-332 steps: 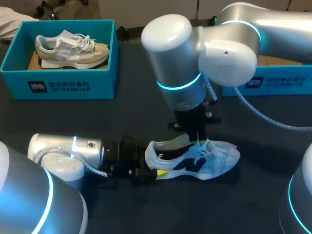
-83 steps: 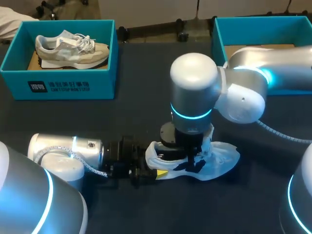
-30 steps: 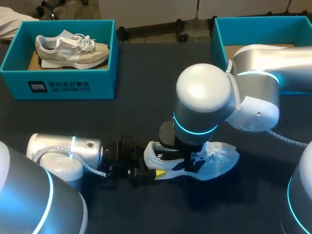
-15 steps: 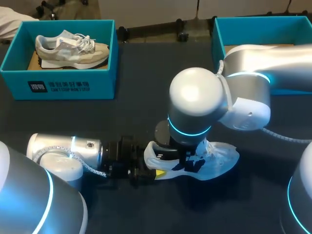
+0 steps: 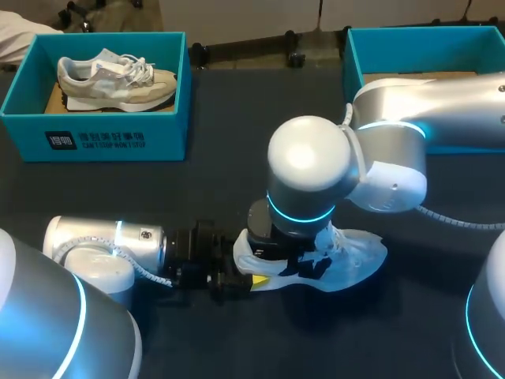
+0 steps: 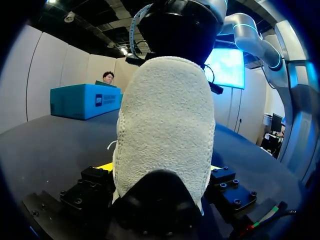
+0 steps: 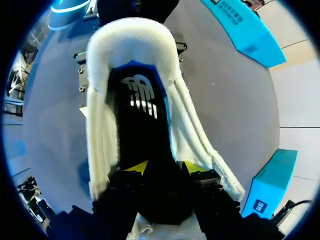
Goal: Take the shoe out of the shoebox, open the shoe tongue, remove and reinsert the insole, then place the shoe into the shoebox
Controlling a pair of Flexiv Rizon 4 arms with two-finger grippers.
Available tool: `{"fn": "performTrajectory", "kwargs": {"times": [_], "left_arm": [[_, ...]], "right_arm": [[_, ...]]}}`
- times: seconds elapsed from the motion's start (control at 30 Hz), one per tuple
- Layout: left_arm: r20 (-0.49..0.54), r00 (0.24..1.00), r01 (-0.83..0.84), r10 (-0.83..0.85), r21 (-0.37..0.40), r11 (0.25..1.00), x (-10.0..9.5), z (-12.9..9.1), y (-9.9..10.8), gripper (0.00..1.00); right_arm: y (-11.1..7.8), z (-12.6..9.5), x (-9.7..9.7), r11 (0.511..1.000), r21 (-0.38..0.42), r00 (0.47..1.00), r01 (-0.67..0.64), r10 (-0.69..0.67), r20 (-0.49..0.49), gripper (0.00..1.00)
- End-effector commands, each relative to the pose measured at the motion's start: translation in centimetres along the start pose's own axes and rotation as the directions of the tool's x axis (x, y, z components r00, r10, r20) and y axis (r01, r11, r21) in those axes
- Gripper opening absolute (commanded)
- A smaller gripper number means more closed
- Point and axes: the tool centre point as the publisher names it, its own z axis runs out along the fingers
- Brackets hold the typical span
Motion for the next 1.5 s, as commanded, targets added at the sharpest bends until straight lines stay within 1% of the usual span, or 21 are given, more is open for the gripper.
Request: {"fn": "performTrajectory", "kwargs": {"times": [0.03,0.2,0.27,0.33,0.4,0.43,0.47,0.53,0.57,0.6,0.67,0.73,0.77,0.8,0.83,0.87,0.93,0.97,1.1,1.33,1.5], "left_arm": [[0.000,1.000,0.001,-0.001,-0.003,1.000,-0.1,-0.1,0.6,0.00],[0.000,1.000,0.001,-0.001,-0.003,1.000,-0.1,-0.1,0.6,0.00],[0.000,1.000,0.001,-0.001,-0.003,1.000,-0.1,-0.1,0.6,0.00],[0.000,1.000,0.001,-0.001,-0.003,1.000,-0.1,-0.1,0.6,0.00],[0.000,1.000,0.001,-0.001,-0.003,1.000,-0.1,-0.1,0.6,0.00],[0.000,1.000,0.001,-0.001,-0.003,1.000,-0.1,-0.1,0.6,0.00],[0.000,1.000,0.001,-0.001,-0.003,1.000,-0.1,-0.1,0.6,0.00],[0.000,1.000,0.001,-0.001,-0.003,1.000,-0.1,-0.1,0.6,0.00],[0.000,1.000,0.001,-0.001,-0.003,1.000,-0.1,-0.1,0.6,0.00],[0.000,1.000,0.001,-0.001,-0.003,1.000,-0.1,-0.1,0.6,0.00],[0.000,1.000,0.001,-0.001,-0.003,1.000,-0.1,-0.1,0.6,0.00],[0.000,1.000,0.001,-0.001,-0.003,1.000,-0.1,-0.1,0.6,0.00],[0.000,1.000,0.001,-0.001,-0.003,1.000,-0.1,-0.1,0.6,0.00],[0.000,1.000,0.001,-0.001,-0.003,1.000,-0.1,-0.1,0.6,0.00],[0.000,1.000,0.001,-0.001,-0.003,1.000,-0.1,-0.1,0.6,0.00],[0.000,1.000,0.001,-0.001,-0.003,1.000,-0.1,-0.1,0.6,0.00],[0.000,1.000,0.001,-0.001,-0.003,1.000,-0.1,-0.1,0.6,0.00],[0.000,1.000,0.001,-0.001,-0.003,1.000,-0.1,-0.1,0.6,0.00],[0.000,1.000,0.001,-0.001,-0.003,1.000,-0.1,-0.1,0.6,0.00],[0.000,1.000,0.001,-0.001,-0.003,1.000,-0.1,-0.1,0.6,0.00],[0.000,1.000,0.001,-0.001,-0.003,1.000,-0.1,-0.1,0.6,0.00]], "right_arm": [[0.9,1.7,-0.3,0.999,0.033,1.000,0.007,-0.007,-0.020,0.44],[0.9,1.7,-0.6,0.999,0.037,0.999,0.037,-0.037,-0.006,0.53],[1.0,2.0,-0.7,0.997,0.034,0.998,0.065,-0.065,-0.026,0.52],[1.4,2.9,-0.4,0.992,0.039,0.991,0.117,-0.114,-0.067,0.56],[1.5,3.6,0.0,0.988,0.030,0.983,0.153,-0.149,-0.111,0.53],[1.5,3.8,0.3,0.987,0.039,0.980,0.158,-0.152,-0.127,0.55],[1.5,4.2,0.7,0.983,0.041,0.972,0.178,-0.169,-0.160,0.52],[1.3,4.7,1.2,0.981,0.050,0.968,0.185,-0.173,-0.183,0.49],[1.0,5.1,1.8,0.979,0.045,0.958,0.201,-0.186,-0.220,0.49],[1.0,5.1,1.8,0.979,0.045,0.958,0.201,-0.186,-0.220,0.49],[0.3,5.6,2.9,0.978,0.065,0.947,0.198,-0.174,-0.269,0.48],[-0.4,5.6,3.8,0.980,0.075,0.946,0.186,-0.158,-0.285,0.44],[-0.7,5.4,4.2,0.982,0.075,0.946,0.176,-0.148,-0.288,0.36],[-0.9,5.2,4.5,0.982,0.080,0.947,0.171,-0.141,-0.289,0.22],[-1.2,5.0,4.8,0.982,0.081,0.947,0.170,-0.140,-0.289,0.15],[-1.4,4.8,5.0,0.982,0.082,0.946,0.167,-0.137,-0.292,0.10],[-1.6,4.5,5.4,0.982,0.095,0.943,0.165,-0.129,-0.306,0.08],[-1.7,4.4,5.5,0.981,0.101,0.943,0.163,-0.125,-0.308,0.00],[-2.0,3.4,5.8,0.981,0.109,0.947,0.157,-0.119,-0.297,0.00],[-2.2,1.2,5.7,0.983,0.076,0.955,0.166,-0.142,-0.260,0.00],[-2.6,-0.6,5.1,0.988,0.006,0.963,0.152,-0.146,-0.228,0.00]]}}
